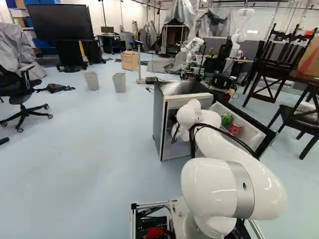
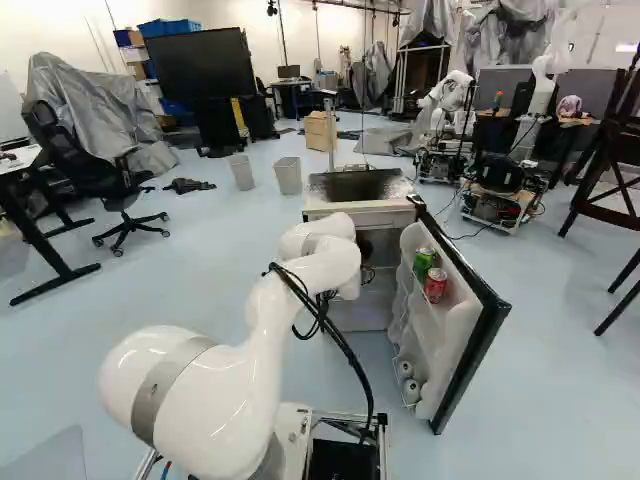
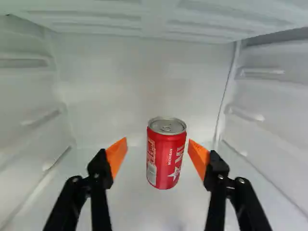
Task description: Grab a drink from the fridge
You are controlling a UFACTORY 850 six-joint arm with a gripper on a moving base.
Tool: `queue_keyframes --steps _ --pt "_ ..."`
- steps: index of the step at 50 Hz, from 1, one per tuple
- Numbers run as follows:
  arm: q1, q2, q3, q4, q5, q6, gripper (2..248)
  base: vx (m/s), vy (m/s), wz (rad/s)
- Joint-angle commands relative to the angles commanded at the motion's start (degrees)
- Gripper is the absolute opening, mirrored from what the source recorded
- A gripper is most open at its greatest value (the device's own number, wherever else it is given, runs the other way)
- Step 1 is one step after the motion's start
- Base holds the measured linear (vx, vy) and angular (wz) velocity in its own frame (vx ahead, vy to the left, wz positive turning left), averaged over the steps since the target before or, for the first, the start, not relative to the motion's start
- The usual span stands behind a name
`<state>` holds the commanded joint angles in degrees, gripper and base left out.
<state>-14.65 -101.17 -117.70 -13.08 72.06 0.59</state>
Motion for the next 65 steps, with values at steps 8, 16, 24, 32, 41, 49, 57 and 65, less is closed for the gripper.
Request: queue_keyframes --steps 8,16,24,32,41,49,57,65 --pt "0.0 0.0 0.0 0.0 0.0 0.0 118 0.0 0.0 0.0" --pt "0.0 0.0 0.0 0.0 0.0 0.0 94 0.0 0.0 0.0" --pt "0.0 0.0 0.0 0.0 0.0 0.0 93 0.0 0.0 0.0" --pt "0.0 0.0 0.0 0.0 0.0 0.0 93 0.0 0.0 0.0" --pt "0.0 0.1 0.1 0.0 0.0 0.0 93 0.0 0.0 0.0" --pt "-0.1 0.8 1.4 0.0 0.0 0.0 93 0.0 0.0 0.0" --pt "-0.1 2.0 3.5 0.0 0.0 0.0 93 0.0 0.0 0.0" --pt "-0.2 3.4 5.8 0.0 0.0 0.0 93 0.0 0.0 0.0"
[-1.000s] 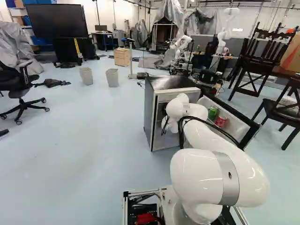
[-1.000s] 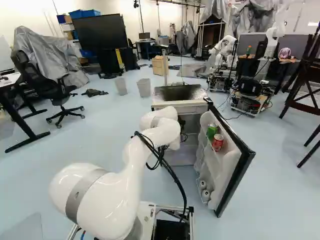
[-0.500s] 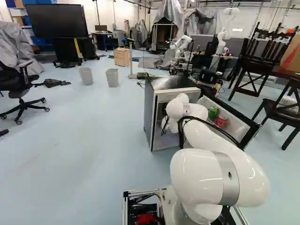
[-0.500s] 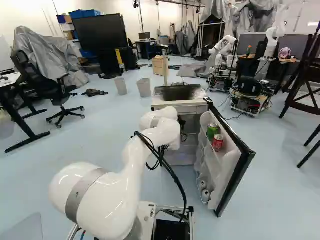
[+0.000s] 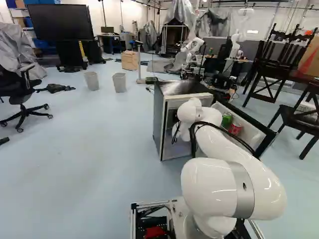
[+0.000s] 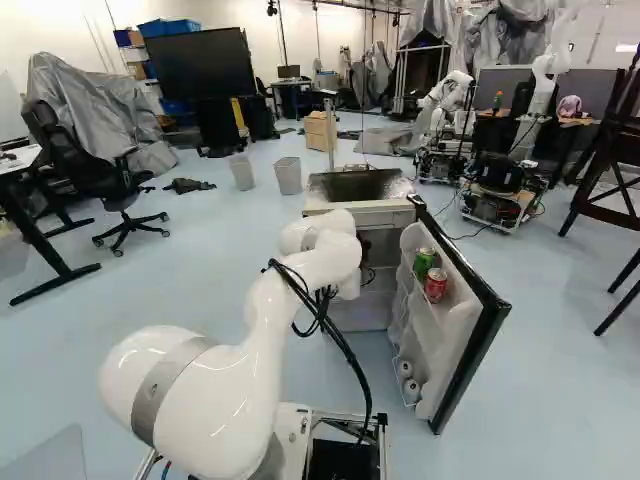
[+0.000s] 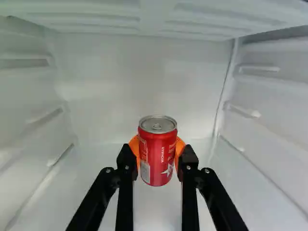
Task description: Grab a drink from the fridge
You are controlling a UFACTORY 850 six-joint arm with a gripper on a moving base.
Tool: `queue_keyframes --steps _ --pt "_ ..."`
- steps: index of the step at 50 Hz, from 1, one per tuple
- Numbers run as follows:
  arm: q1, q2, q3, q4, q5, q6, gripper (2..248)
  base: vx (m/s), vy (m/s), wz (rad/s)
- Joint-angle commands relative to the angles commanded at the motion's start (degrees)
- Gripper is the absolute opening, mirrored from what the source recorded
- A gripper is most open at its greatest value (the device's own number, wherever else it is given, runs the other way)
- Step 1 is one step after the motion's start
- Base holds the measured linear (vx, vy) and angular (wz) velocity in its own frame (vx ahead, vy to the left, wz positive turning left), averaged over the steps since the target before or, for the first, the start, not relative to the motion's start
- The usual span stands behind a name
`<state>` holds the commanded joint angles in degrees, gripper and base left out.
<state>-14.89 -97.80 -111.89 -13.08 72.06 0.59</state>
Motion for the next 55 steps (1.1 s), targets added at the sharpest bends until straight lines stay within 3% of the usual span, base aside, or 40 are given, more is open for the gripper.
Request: queue_keyframes --steps 55 --pt "-1.1 11.1 19.2 0.0 0.0 0.0 93 0.0 0.0 0.0"
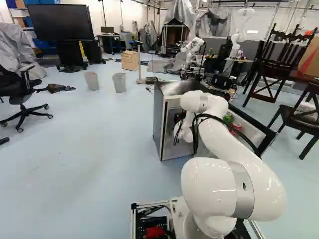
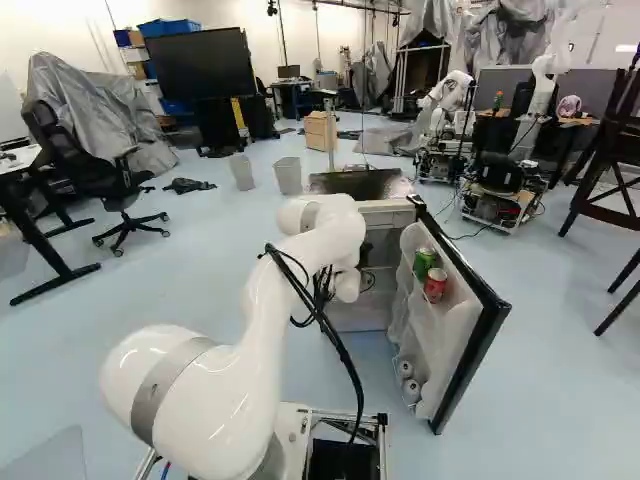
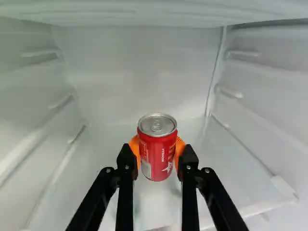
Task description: Grab a drink from the fridge
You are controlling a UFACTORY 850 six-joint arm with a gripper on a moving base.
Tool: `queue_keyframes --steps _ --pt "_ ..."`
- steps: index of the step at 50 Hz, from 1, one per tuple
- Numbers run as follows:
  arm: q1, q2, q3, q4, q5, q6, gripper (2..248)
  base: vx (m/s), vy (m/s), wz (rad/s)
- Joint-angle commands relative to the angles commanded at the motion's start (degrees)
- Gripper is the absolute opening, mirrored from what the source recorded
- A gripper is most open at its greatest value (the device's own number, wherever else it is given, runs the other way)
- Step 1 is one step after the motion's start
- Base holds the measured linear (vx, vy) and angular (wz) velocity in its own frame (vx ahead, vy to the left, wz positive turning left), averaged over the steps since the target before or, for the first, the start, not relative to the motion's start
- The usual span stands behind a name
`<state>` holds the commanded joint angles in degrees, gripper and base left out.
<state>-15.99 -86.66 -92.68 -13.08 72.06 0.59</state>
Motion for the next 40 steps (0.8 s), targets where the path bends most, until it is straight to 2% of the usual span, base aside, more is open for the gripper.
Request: queue_keyframes --steps 40 --pt "-1.1 14.1 18.4 0.0 0.0 0.0 93 0.0 0.0 0.0"
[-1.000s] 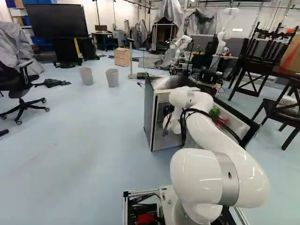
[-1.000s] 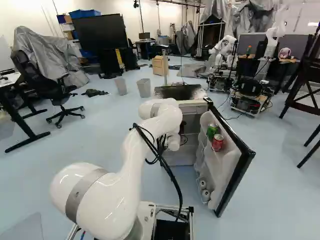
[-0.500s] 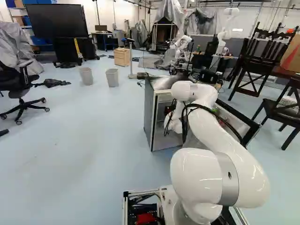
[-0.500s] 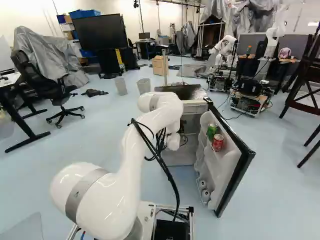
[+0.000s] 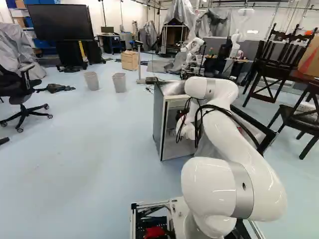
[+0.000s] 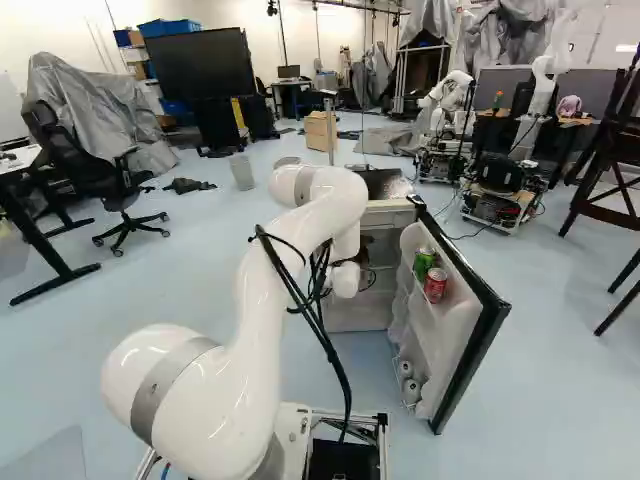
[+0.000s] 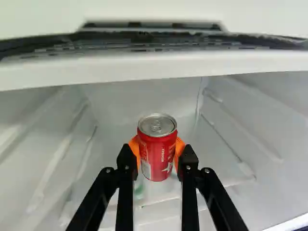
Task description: Grab a drink from the fridge
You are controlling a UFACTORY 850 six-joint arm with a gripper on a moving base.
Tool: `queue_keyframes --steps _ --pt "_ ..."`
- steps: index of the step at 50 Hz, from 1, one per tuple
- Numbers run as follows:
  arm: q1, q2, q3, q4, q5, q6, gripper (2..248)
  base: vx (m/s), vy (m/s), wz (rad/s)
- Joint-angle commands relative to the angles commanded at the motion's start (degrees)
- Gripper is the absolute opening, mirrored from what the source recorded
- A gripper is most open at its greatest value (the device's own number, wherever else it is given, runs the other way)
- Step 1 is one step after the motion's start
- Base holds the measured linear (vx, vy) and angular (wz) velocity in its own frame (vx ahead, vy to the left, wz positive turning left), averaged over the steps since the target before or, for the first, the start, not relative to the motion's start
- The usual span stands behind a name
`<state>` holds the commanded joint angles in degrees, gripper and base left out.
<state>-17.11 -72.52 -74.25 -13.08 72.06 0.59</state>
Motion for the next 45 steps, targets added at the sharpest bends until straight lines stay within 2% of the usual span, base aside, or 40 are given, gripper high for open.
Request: queue_keyframes --steps 45 --pt "-2.0 16.1 20.1 0.0 0.0 0.0 93 0.0 0.0 0.0"
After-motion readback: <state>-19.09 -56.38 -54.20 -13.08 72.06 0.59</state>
